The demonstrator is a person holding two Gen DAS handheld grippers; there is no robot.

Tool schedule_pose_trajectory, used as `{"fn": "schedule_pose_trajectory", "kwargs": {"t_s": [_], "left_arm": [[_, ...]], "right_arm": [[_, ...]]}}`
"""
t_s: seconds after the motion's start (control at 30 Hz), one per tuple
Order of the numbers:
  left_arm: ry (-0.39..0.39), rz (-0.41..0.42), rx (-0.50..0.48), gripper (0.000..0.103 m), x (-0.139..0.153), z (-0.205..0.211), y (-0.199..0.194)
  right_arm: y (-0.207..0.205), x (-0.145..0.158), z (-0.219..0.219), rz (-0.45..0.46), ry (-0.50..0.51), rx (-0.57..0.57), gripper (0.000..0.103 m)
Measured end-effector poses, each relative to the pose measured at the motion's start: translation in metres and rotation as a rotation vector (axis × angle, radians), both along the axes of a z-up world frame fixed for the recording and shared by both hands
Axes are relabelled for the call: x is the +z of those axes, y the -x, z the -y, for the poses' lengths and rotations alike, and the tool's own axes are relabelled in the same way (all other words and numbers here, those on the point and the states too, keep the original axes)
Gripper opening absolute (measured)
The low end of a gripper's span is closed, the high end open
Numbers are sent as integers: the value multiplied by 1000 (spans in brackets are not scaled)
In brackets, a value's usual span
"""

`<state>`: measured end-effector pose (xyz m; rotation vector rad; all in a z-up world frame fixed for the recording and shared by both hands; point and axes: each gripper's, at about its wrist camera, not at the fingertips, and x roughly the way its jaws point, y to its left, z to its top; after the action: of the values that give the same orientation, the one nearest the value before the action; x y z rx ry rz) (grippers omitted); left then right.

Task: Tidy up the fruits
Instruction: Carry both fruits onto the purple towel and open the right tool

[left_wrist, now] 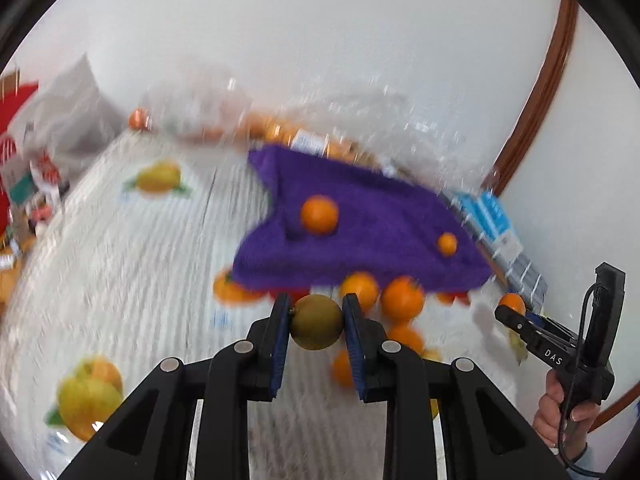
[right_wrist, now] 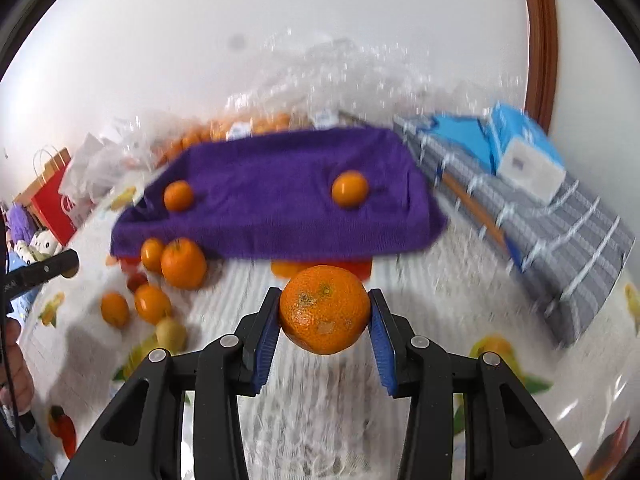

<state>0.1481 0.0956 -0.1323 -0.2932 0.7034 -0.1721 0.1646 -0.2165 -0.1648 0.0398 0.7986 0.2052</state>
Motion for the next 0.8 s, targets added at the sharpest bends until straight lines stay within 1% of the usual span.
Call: {"fn": "schedule_pose_trajectory", "kwargs": {"t_s": [0.07, 0.13, 0.23, 0.33, 0.47, 0.57, 0.63, 0.7, 0.8], "left_arm": [[-24, 44, 4, 25, 17, 4, -9], [-41, 58, 4, 25, 25, 7, -21], [-51, 55, 9, 25, 29, 14, -45], [-72, 56, 14, 25, 25, 24, -69], [-91, 64, 4, 25, 14, 36, -94], [-89, 66, -1, 25, 0, 38, -100], [-93, 47, -4, 25, -9, 38, -104], [-118, 31, -10, 25, -16, 38, -106], [-106, 3, -10, 25, -25, 38, -109]], "right_arm": [[-9, 15, 1, 37, 14, -4, 42], [-19, 27, 2, 68, 26, -4, 42], [-39, 39, 3, 98, 36, -4, 42], [-66, 43, 7, 105, 31, -16, 42], [-94, 35, 13, 94, 6, -22, 42], [-104, 19, 16, 81, -2, -33, 42], [-107, 6, 18, 58, -11, -29, 42], [-112, -6, 20, 15, -7, -28, 42], [-115, -16, 18, -12, -9, -17, 42]]}}
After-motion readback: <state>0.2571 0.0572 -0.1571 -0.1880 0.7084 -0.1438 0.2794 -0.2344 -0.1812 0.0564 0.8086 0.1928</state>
